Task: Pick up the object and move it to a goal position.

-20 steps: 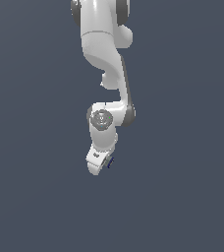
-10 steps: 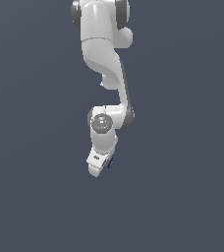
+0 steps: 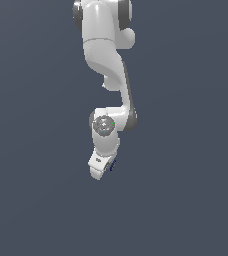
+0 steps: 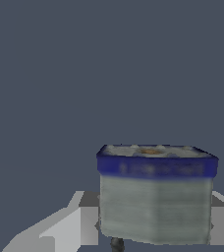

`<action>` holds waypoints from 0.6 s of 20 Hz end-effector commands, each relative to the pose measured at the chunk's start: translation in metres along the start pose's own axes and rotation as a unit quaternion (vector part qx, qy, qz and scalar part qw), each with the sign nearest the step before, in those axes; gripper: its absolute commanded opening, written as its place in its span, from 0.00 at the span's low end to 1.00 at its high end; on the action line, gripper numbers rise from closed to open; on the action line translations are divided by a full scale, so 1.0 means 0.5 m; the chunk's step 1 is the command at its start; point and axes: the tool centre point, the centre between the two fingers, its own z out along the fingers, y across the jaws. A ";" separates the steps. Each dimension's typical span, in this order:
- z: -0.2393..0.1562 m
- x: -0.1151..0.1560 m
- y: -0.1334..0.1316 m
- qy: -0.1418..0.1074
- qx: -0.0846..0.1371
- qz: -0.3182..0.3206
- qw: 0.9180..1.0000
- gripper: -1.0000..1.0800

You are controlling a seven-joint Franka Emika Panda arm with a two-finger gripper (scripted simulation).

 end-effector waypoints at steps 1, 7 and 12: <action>-0.002 0.012 -0.004 0.000 0.000 -0.001 1.000 0.00; -0.015 0.087 -0.026 0.000 0.000 -0.001 1.000 0.00; -0.031 0.184 -0.053 0.000 0.000 0.000 1.000 0.00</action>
